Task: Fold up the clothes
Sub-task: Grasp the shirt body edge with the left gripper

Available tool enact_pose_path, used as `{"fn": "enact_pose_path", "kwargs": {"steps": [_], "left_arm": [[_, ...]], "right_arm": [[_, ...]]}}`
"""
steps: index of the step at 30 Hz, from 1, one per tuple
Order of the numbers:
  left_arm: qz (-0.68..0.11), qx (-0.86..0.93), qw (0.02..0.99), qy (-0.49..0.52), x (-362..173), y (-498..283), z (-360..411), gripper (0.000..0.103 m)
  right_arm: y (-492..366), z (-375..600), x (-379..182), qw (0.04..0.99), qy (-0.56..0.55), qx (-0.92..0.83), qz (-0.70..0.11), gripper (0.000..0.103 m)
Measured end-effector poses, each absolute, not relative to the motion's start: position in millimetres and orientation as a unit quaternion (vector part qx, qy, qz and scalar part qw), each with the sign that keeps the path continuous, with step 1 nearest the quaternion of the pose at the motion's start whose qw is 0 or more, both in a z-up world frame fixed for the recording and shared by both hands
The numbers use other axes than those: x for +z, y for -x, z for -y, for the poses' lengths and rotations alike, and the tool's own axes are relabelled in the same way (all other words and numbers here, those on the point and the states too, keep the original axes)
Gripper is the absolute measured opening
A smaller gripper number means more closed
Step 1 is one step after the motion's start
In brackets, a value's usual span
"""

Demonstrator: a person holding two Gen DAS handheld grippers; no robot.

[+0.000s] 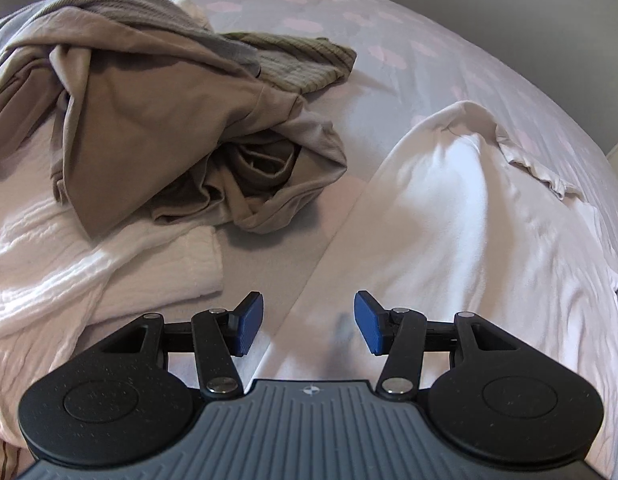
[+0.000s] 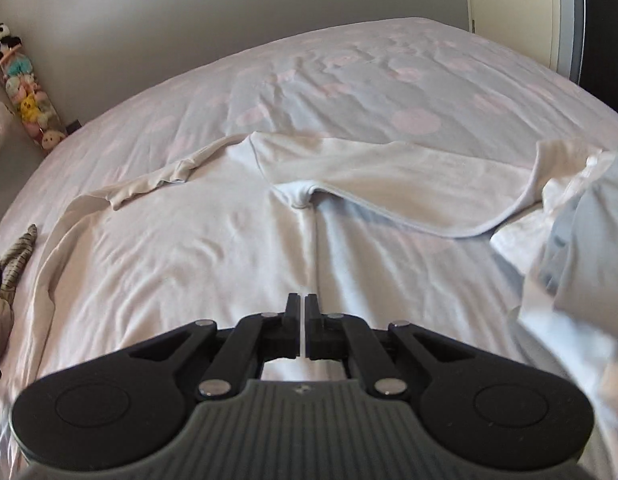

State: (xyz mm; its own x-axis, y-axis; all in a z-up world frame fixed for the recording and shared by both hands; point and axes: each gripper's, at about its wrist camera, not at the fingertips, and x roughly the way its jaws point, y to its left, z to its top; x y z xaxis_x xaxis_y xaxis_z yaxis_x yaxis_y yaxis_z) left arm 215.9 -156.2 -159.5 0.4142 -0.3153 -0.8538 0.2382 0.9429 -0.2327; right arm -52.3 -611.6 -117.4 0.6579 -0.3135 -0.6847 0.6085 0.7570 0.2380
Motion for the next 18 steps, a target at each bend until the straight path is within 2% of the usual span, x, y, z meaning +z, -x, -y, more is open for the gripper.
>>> {"fn": "enact_pose_path", "kwargs": {"steps": [4,5,9,12,14,15,16,18], "left_arm": [[-0.569,-0.149,0.809,0.007,-158,-216,155,0.05],[-0.585,-0.146,0.798,-0.006,-160,-215,156,0.053],[-0.636,-0.135,0.758,-0.058,-168,-209,159,0.055],[-0.634,-0.131,0.759,-0.076,-168,-201,163,0.052],[-0.629,-0.133,0.762,-0.083,-165,-198,167,0.025],[-0.626,-0.136,0.763,-0.086,-164,-196,169,0.017],[-0.622,-0.139,0.765,-0.089,-162,-194,171,0.005],[-0.61,-0.142,0.775,-0.088,-154,-191,173,0.003]], "right_arm": [[56,604,-132,0.896,-0.228,-0.232,-0.301,0.005],[58,608,-135,0.895,-0.242,-0.229,-0.297,0.006],[69,626,-147,0.884,-0.301,-0.224,-0.277,0.006],[69,634,-154,0.881,-0.319,-0.218,-0.271,0.006],[64,633,-156,0.885,-0.312,-0.209,-0.276,0.006],[61,631,-157,0.887,-0.304,-0.203,-0.282,0.006],[58,630,-159,0.889,-0.296,-0.197,-0.287,0.006],[52,627,-160,0.894,-0.283,-0.186,-0.294,0.006]]}}
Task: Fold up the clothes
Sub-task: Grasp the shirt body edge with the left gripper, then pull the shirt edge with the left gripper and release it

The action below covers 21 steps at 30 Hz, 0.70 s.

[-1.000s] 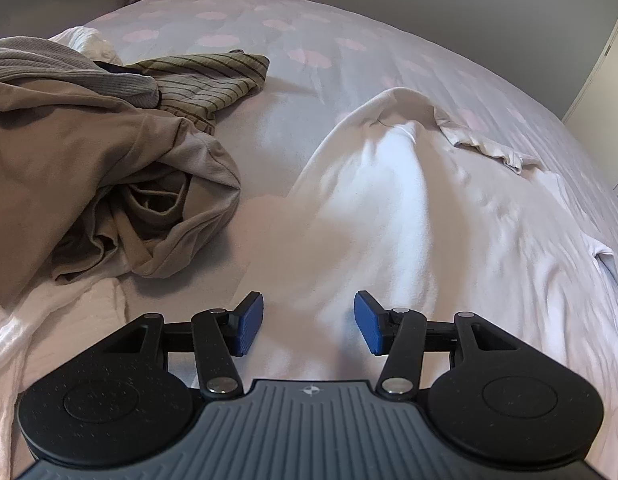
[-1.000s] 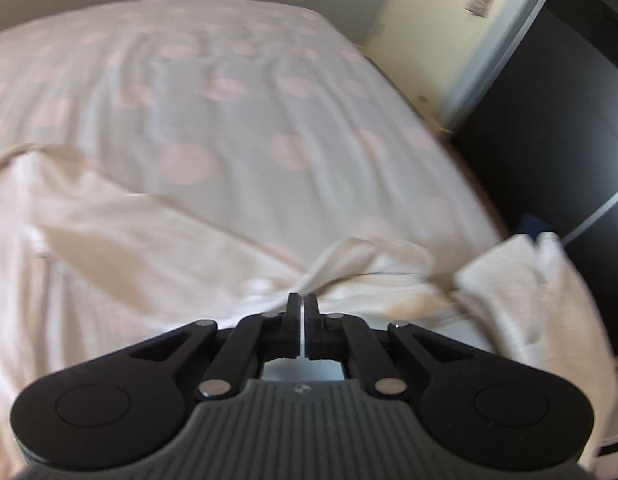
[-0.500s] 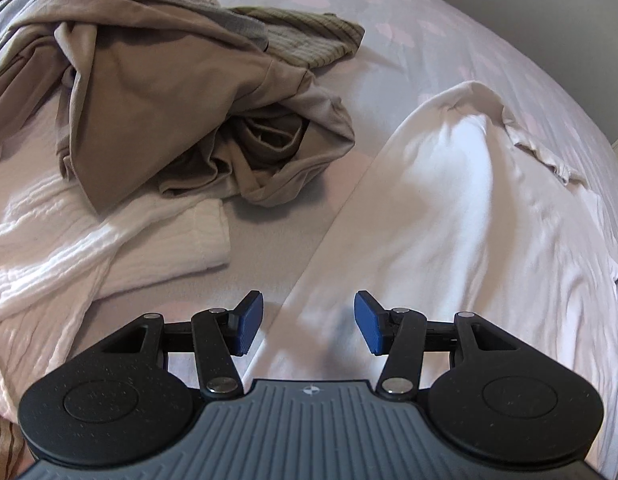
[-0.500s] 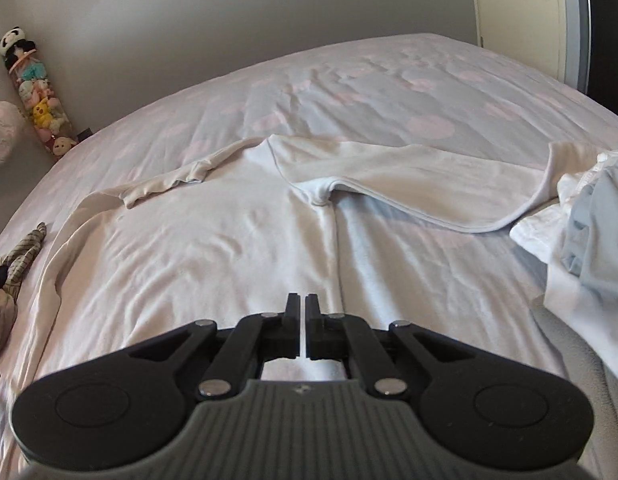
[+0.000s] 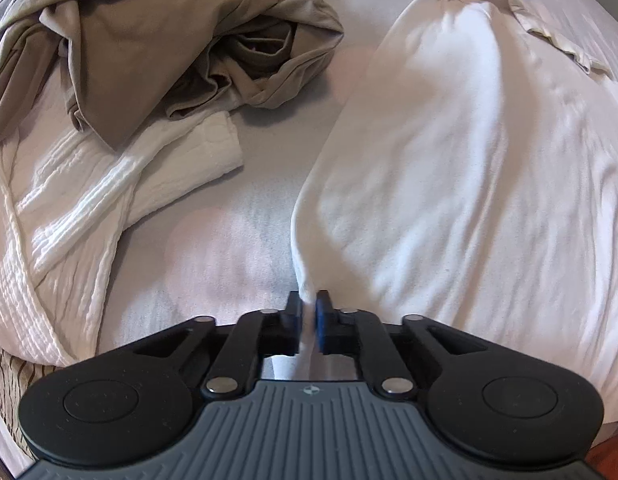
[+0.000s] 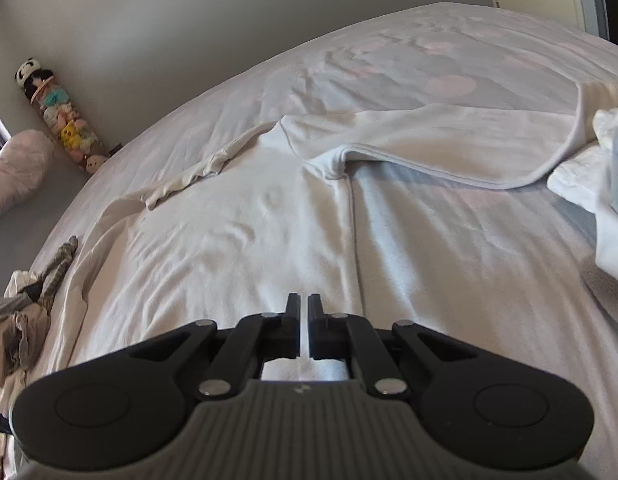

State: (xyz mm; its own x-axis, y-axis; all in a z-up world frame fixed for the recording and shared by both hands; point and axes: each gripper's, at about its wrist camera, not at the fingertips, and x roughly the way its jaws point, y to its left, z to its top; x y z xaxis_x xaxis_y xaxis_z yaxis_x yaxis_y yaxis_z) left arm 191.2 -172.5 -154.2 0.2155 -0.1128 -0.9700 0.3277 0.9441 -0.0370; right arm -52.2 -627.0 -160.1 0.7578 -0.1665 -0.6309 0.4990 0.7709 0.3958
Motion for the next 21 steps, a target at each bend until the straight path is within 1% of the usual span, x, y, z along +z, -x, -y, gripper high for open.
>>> {"fn": "enact_pose_path", "kwargs": {"steps": [6,13,15,19,21], "left_arm": [[-0.552,-0.162,0.813,-0.092,-107,-197,177,0.002],[-0.485,-0.16,0.852,-0.113,-20,-245,190,0.002],[-0.471,-0.151,0.861,-0.117,2,-263,189,0.002],[-0.449,-0.106,0.875,-0.148,28,-302,183,0.002],[-0.446,-0.08,0.878,-0.155,28,-324,176,0.002]], "right_arm": [[55,628,-160,0.893,-0.29,-0.182,-0.292,0.008],[48,626,-163,0.891,-0.281,-0.181,-0.307,0.008],[46,626,-164,0.892,-0.279,-0.181,-0.306,0.012],[43,629,-166,0.893,-0.28,-0.182,-0.301,0.014],[41,630,-167,0.895,-0.279,-0.181,-0.297,0.014]]}}
